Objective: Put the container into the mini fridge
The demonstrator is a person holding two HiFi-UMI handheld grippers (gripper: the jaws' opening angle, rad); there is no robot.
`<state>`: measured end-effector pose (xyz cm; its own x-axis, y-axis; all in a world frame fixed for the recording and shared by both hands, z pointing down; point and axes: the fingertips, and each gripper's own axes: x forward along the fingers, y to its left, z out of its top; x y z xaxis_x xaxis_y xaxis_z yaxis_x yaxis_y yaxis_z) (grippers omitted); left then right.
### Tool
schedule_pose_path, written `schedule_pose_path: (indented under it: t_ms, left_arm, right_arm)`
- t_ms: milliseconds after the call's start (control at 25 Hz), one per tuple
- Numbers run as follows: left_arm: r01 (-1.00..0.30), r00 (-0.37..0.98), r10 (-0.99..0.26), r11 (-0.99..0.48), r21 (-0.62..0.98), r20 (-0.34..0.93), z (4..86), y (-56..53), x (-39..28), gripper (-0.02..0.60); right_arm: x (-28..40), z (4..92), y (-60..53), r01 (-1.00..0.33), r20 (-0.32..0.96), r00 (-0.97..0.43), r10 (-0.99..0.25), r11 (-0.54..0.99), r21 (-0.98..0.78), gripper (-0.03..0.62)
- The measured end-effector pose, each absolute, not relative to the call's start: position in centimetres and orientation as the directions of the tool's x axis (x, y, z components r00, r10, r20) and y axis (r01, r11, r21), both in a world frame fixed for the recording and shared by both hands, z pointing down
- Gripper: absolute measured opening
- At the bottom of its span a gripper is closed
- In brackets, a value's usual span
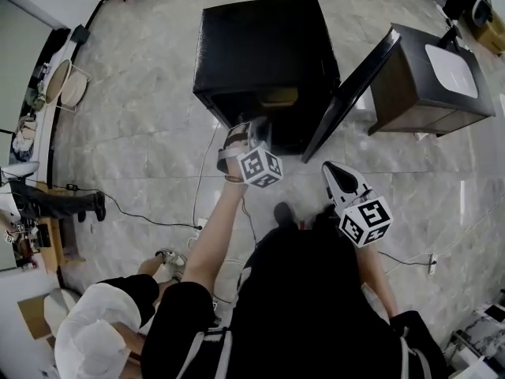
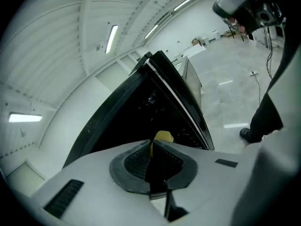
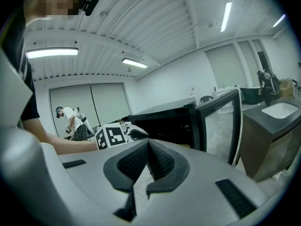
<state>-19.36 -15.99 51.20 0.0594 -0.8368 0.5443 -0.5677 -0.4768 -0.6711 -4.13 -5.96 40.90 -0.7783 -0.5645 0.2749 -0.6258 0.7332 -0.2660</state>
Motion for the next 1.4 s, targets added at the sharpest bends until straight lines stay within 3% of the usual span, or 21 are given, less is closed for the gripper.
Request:
schedule_pose_path:
  t_ms: [280, 520, 960, 1200, 1400]
  left_arm:
    - [-0.653, 0.023, -0.861, -0.398, -0.645, 0.508, 48.5, -12.6, -21.5, 0.037]
    - [-0.798, 0.027, -0.873, -0.312, -0.516, 0.487, 45.9, -8.7, -20.0, 0.034]
    - [-0.971, 0.033, -0.903, -0.13, -0.2, 0.428, 42.2, -2.9, -11.1, 0.033]
    - [-0.999, 0.039, -0.945, -0.032, 0.026, 0.326, 39.6, 0.0, -4.3, 0.032]
    - [-0.993, 0.016, -0.946, 0.023, 0.116, 0.323, 39.6, 4.0, -0.9, 0.032]
  right_arm:
    - [-6.2, 40.4, -5.5, -0.556, 0.261, -0.828, -0.497, 0.789, -0.262, 0.018]
    - [-6.1, 40.1, -5.0, -0.481, 0.259, -0.87, -0.42, 0.839, -0.255, 0.018]
    - [-0.2, 39.6, -3.9, -0.355, 0.263, -0.921, -0.287, 0.896, -0.265, 0.018]
    - [5.5, 40.2, -3.6, -0.288, 0.26, -0.94, -0.22, 0.92, -0.266, 0.018]
    - [8.6, 40.7, -1.8, -0.238, 0.272, -0.949, -0.162, 0.931, -0.276, 0.018]
